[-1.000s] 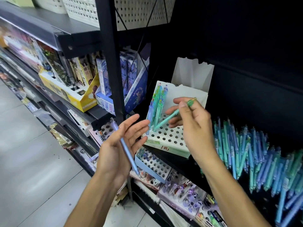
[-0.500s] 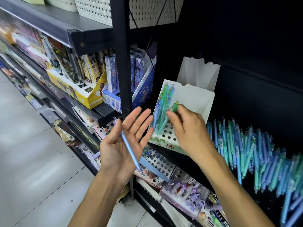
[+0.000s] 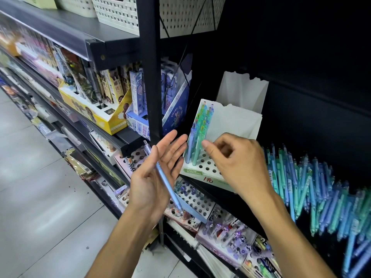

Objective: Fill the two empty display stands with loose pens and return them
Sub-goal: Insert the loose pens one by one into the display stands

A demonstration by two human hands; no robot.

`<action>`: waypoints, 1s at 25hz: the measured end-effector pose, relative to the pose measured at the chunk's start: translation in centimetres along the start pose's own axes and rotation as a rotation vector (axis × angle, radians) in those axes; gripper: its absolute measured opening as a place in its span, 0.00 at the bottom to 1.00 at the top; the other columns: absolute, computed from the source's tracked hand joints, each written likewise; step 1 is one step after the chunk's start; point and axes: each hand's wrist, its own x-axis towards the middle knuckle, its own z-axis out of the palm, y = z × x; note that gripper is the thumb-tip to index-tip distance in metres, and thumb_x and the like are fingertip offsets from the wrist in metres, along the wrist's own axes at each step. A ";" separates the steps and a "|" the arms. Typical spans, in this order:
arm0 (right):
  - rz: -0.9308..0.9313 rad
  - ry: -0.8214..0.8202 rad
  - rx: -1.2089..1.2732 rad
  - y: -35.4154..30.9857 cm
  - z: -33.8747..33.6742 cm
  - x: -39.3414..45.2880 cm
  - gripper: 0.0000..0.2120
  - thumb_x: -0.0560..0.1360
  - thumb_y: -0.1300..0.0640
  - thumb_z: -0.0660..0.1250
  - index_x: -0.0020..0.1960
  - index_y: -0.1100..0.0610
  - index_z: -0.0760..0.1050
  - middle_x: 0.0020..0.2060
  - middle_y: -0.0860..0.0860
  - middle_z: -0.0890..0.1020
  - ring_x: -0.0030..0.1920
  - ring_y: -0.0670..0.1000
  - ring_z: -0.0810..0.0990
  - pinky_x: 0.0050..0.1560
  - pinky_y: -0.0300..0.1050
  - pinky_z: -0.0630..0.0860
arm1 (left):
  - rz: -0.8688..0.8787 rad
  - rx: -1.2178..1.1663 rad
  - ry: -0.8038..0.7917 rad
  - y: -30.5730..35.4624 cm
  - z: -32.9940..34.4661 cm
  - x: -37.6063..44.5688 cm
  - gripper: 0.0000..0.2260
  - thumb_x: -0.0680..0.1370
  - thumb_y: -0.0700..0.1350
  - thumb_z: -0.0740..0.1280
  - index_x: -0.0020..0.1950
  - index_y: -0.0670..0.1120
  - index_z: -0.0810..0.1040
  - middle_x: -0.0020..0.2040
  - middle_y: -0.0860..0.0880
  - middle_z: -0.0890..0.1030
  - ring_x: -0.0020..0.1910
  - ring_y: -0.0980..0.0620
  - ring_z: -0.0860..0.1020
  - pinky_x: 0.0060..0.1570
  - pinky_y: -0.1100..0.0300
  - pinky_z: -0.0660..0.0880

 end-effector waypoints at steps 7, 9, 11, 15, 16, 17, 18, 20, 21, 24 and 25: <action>-0.176 -0.495 0.133 -5.0 0.1 -0.9 0.02 0.74 0.54 0.71 0.46 0.51 0.79 0.38 0.44 0.83 0.36 0.41 0.78 0.38 0.41 0.76 | 0.116 0.168 -0.035 -0.7 1.3 -0.2 0.23 0.78 0.53 0.57 0.72 0.49 0.71 0.67 0.48 0.79 0.66 0.50 0.77 0.56 0.61 0.77; -0.127 -0.474 0.222 -4.5 0.2 -0.8 0.02 0.74 0.56 0.72 0.45 0.52 0.79 0.35 0.43 0.81 0.33 0.41 0.76 0.36 0.37 0.74 | 0.159 0.249 -0.063 -0.7 1.5 -0.2 0.23 0.79 0.53 0.57 0.74 0.50 0.68 0.69 0.49 0.77 0.67 0.51 0.76 0.59 0.61 0.76; -0.064 -0.458 0.231 -3.3 -0.7 -1.1 0.03 0.75 0.57 0.72 0.46 0.49 0.79 0.34 0.41 0.80 0.35 0.37 0.77 0.36 0.31 0.72 | 0.207 0.373 -0.110 -0.8 1.2 -0.1 0.27 0.78 0.62 0.59 0.76 0.54 0.65 0.73 0.53 0.73 0.73 0.53 0.70 0.68 0.56 0.69; 0.192 0.016 0.514 -0.1 -3.8 -0.2 0.05 0.76 0.60 0.70 0.50 0.53 0.76 0.40 0.47 0.84 0.38 0.44 0.83 0.42 0.40 0.82 | 0.207 0.707 -0.061 -2.4 -0.3 1.7 0.34 0.73 0.66 0.67 0.77 0.66 0.59 0.77 0.64 0.63 0.76 0.63 0.60 0.73 0.54 0.62; 0.221 0.139 0.557 0.6 -4.0 0.5 0.06 0.77 0.61 0.70 0.52 0.54 0.75 0.40 0.49 0.85 0.38 0.47 0.84 0.43 0.44 0.83 | 0.182 0.748 -0.064 -3.0 -0.5 2.2 0.34 0.75 0.60 0.70 0.77 0.66 0.58 0.77 0.64 0.62 0.76 0.63 0.61 0.73 0.51 0.64; 0.223 0.214 0.547 1.1 -3.7 1.3 0.07 0.77 0.62 0.69 0.52 0.54 0.74 0.41 0.50 0.85 0.39 0.48 0.85 0.45 0.47 0.83 | 0.169 0.765 -0.076 -3.7 -0.6 2.6 0.34 0.76 0.52 0.72 0.78 0.65 0.58 0.76 0.63 0.64 0.75 0.61 0.63 0.73 0.48 0.66; 0.212 0.249 0.508 1.4 -3.0 2.0 0.07 0.78 0.61 0.69 0.53 0.53 0.73 0.41 0.49 0.85 0.40 0.49 0.85 0.46 0.49 0.83 | 0.168 0.776 -0.081 -4.3 -0.6 3.0 0.35 0.77 0.47 0.72 0.78 0.64 0.58 0.75 0.63 0.66 0.74 0.60 0.66 0.70 0.48 0.69; 0.189 0.241 0.399 1.7 -1.0 3.2 0.08 0.78 0.59 0.68 0.55 0.52 0.73 0.45 0.47 0.85 0.43 0.48 0.85 0.48 0.51 0.83 | 0.168 0.790 -0.079 -4.9 -0.4 3.3 0.36 0.78 0.43 0.72 0.78 0.63 0.58 0.74 0.63 0.69 0.72 0.59 0.69 0.66 0.53 0.74; 0.177 0.233 0.346 1.8 0.1 3.7 0.08 0.79 0.59 0.68 0.57 0.53 0.73 0.46 0.47 0.85 0.44 0.48 0.84 0.48 0.50 0.82 | 0.167 0.800 -0.078 -5.1 -0.4 3.4 0.36 0.78 0.44 0.72 0.78 0.64 0.57 0.74 0.62 0.69 0.72 0.58 0.69 0.66 0.54 0.74; 0.124 0.245 0.228 2.4 2.4 4.8 0.08 0.79 0.60 0.66 0.58 0.56 0.74 0.46 0.48 0.84 0.45 0.50 0.83 0.48 0.50 0.81 | 0.163 0.865 -0.063 -5.4 -0.8 3.4 0.36 0.77 0.51 0.71 0.79 0.64 0.54 0.75 0.61 0.67 0.73 0.58 0.68 0.71 0.48 0.69; 0.113 0.227 0.181 2.7 3.0 5.0 0.08 0.79 0.60 0.66 0.58 0.56 0.74 0.45 0.48 0.84 0.45 0.52 0.83 0.48 0.52 0.80 | 0.154 0.880 -0.062 -5.5 -0.9 3.3 0.37 0.77 0.53 0.71 0.79 0.65 0.53 0.76 0.61 0.67 0.74 0.58 0.67 0.71 0.46 0.68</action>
